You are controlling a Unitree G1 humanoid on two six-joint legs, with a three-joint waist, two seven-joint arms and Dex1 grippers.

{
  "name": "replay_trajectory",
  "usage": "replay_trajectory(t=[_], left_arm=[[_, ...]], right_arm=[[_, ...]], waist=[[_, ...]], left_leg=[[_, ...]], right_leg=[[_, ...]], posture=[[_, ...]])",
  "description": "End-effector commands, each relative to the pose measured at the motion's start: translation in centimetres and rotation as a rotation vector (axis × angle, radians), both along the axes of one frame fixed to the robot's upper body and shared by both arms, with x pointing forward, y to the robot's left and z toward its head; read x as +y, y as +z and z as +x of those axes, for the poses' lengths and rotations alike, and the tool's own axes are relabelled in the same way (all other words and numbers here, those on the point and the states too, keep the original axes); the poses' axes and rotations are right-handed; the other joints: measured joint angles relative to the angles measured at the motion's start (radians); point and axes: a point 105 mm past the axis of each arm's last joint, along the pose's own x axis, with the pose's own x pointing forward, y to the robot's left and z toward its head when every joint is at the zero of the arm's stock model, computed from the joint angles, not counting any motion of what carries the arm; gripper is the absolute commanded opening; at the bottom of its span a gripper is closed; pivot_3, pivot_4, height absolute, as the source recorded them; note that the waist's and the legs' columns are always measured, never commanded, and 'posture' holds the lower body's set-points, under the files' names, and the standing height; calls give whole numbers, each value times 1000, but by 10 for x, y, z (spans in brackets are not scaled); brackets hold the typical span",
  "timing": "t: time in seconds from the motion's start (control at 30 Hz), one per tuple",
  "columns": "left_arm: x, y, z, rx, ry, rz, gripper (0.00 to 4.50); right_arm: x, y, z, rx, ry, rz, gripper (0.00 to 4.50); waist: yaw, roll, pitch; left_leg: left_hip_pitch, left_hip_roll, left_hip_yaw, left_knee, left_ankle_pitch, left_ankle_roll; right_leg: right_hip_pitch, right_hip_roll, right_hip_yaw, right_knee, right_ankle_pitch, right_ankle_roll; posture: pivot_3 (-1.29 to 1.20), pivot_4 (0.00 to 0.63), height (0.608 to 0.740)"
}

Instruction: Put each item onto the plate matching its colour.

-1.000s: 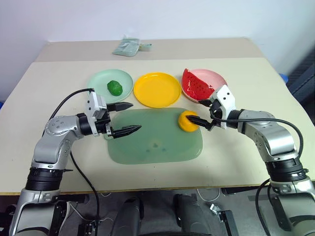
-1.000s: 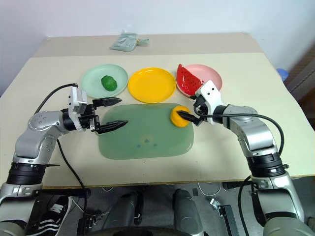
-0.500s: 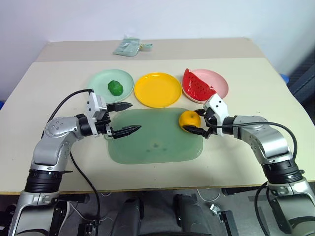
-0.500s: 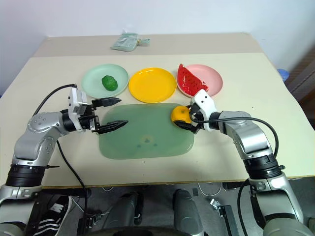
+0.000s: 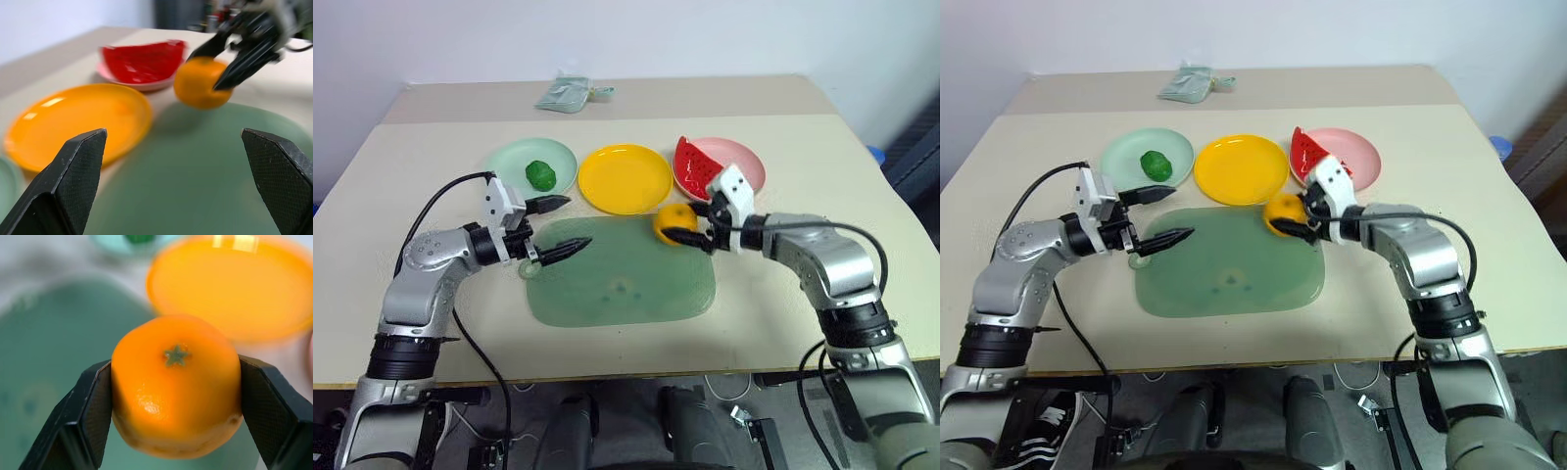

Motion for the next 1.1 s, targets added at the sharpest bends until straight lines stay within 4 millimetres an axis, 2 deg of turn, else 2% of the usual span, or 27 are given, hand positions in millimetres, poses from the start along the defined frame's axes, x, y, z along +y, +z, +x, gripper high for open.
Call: replay_trajectory(t=[0.03, 0.23, 0.37, 0.43, 0.47, 0.53, 0.67, 0.77, 0.87, 1.0, 1.1], left_arm=[[16, 13, 15, -67, 161, -44, 4500], [8, 0, 10, -5, 180, -82, 4500], [4, 0, 11, -18, 212, -100, 4500], [3, 2, 10, -28, 222, -107, 4500], [2, 3, 8, -27, 217, -112, 4500], [5, 3, 6, -18, 219, -119, 4500], [12, 1, 5, -10, 220, -99, 4500], [13, 7, 3, -35, 195, -90, 4500], [14, 15, -3, -77, 145, -73, 4500], [21, 13, -12, -69, 84, -34, 4500], [28, 7, -14, -60, 75, 18, 4500]], right_arm=[[17, 36, 21, -152, -58, 29, 3094], [62, 33, 60, -203, -99, 27, 3094], [72, 16, 80, -168, -163, 11, 3094], [74, 7, 84, -162, -166, -11, 4113], [77, 6, 82, -170, -138, -17, 4364], [80, 10, 80, -191, -118, 1, 4472], [69, 26, 81, -265, -150, 32, 4472], [71, 48, 65, -294, -58, 152, 4472], [66, 65, 37, -344, 54, 248, 4472], [44, 56, -7, -335, 179, 222, 4472], [19, 36, -25, -347, 191, 87, 4472]], waist=[[-5, 0, 0], [-7, 0, 0], [-5, 0, 0], [-5, 0, 0], [-5, 0, 0], [-8, 0, 0], [-10, 0, 0], [-9, 0, 0], [-6, 0, 0], [-1, 0, 0], [1, 0, 0]], left_leg=[[0, 0, 0, 0, 0, 0], [0, 0, 0, -2, 0, 0], [-1, 0, 0, -1, 1, -1], [-1, 0, 0, -1, 1, -1], [-1, 0, 0, -2, 1, -1], [-1, 0, 0, -2, 1, -1], [-1, 0, 0, -2, 1, -1], [-1, 0, 0, -2, 1, -1], [-1, 0, 0, -2, 1, -1], [-1, 0, 0, -2, 1, -1], [-1, 0, 0, -1, 1, -1]], right_leg=[[0, 0, 0, 0, 0, 0], [-2, 0, 0, 1, 0, 0], [-2, -1, 0, 1, 0, 0], [-2, -1, 0, 1, 0, 0], [-2, -1, 0, 1, 0, 0], [-2, -1, 0, 1, 0, 0], [-3, 0, 0, 2, 0, 0], [-3, 0, 0, 2, 0, 0], [-3, 0, 0, 2, 0, 0], [-2, 0, 0, 2, 0, 0], [-2, -1, 0, 1, 0, 0]], posture=[[0, 150, 740], [0, 150, 740], [0, 150, 740], [0, 150, 740], [0, 150, 740], [0, 150, 740], [0, 150, 740], [0, 150, 740], [0, 150, 740], [0, 150, 740], [0, 150, 740]])
